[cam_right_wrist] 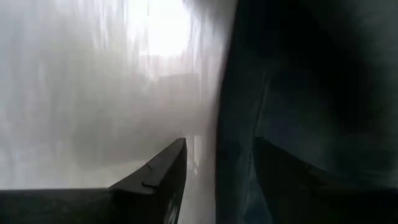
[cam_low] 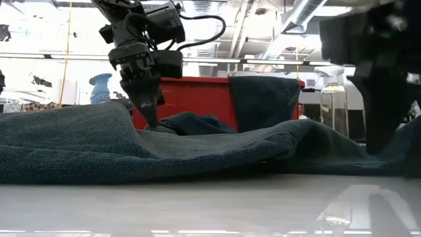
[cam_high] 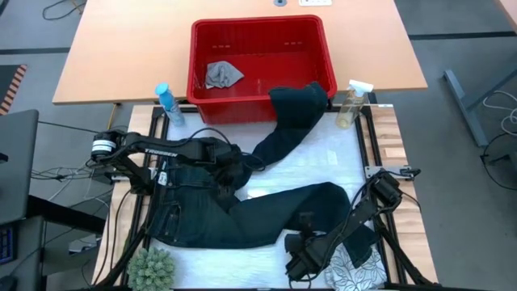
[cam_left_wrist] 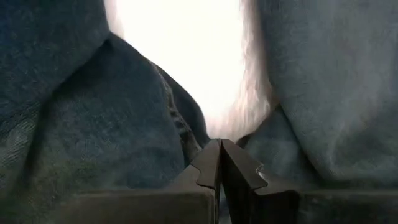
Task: Fold laundry
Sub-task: Fold the dark blue pants
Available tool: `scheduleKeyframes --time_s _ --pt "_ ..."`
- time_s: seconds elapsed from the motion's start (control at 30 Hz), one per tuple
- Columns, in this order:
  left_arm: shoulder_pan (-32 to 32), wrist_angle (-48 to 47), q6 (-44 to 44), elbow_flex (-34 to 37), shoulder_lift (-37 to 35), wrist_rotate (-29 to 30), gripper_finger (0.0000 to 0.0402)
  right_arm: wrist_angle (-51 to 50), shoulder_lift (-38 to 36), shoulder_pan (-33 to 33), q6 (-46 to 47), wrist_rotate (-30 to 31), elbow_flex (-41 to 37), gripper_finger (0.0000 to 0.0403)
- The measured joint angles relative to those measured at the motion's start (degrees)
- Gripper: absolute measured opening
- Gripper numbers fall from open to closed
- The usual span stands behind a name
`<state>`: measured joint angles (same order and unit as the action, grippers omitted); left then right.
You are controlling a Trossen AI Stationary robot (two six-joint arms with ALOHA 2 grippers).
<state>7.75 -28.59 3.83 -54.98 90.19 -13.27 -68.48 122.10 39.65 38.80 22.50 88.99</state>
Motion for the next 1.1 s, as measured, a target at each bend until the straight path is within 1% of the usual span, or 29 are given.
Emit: scheduleKeyframes --time_s 0.07,0.17,0.23,0.3,0.47,0.5,0.63,0.73,0.87,0.97,1.1 --pt "0.0 -0.7 -0.3 0.0 0.0 -0.1 0.0000 1.8 -0.1 -0.4 0.0 -0.8 -1.6 0.0202" --pt "0.0 -1.7 -1.5 0.0 0.0 -1.7 0.0000 4.5 -0.5 -1.1 -0.1 -3.6 -3.4 0.0191" --pt "0.0 -2.0 -1.9 0.0 0.0 -1.9 0.0000 5.9 -0.5 -1.7 0.2 -5.4 -4.2 0.0174" --pt "0.0 -2.1 -2.3 0.0 0.0 -1.9 0.0000 6.0 -0.5 -2.4 1.4 -7.0 -4.3 0.0144" --pt "0.0 -2.2 -3.8 0.0 0.0 -1.9 0.0000 6.3 -0.3 -3.4 1.7 -9.2 -4.1 0.0026" --pt "0.0 -2.2 -4.1 0.0 0.0 -1.9 0.0000 6.5 -0.3 -3.5 1.7 -9.4 -4.2 0.0017" --pt "0.0 -3.0 -4.8 0.0 0.0 -3.1 0.0000 7.1 -0.2 -3.6 1.8 -9.6 -4.2 0.0024" --pt "-0.5 -3.7 -6.0 0.0 0.0 -3.2 0.0000 7.0 -0.2 -3.7 1.8 -9.6 -4.3 0.0015" --pt "-0.9 -3.9 -8.0 0.0 0.0 -3.1 0.0000 6.1 -0.1 -3.6 1.9 -9.6 -3.4 0.0015" --pt "-0.9 -4.0 -9.3 0.0 0.0 -2.8 0.0000 3.8 0.1 -3.6 1.8 -9.5 -1.4 0.0015" --pt "-0.9 -3.9 -10.8 0.0 0.5 -2.4 0.0000 -1.9 0.7 -3.6 1.2 -9.3 2.8 0.0015"
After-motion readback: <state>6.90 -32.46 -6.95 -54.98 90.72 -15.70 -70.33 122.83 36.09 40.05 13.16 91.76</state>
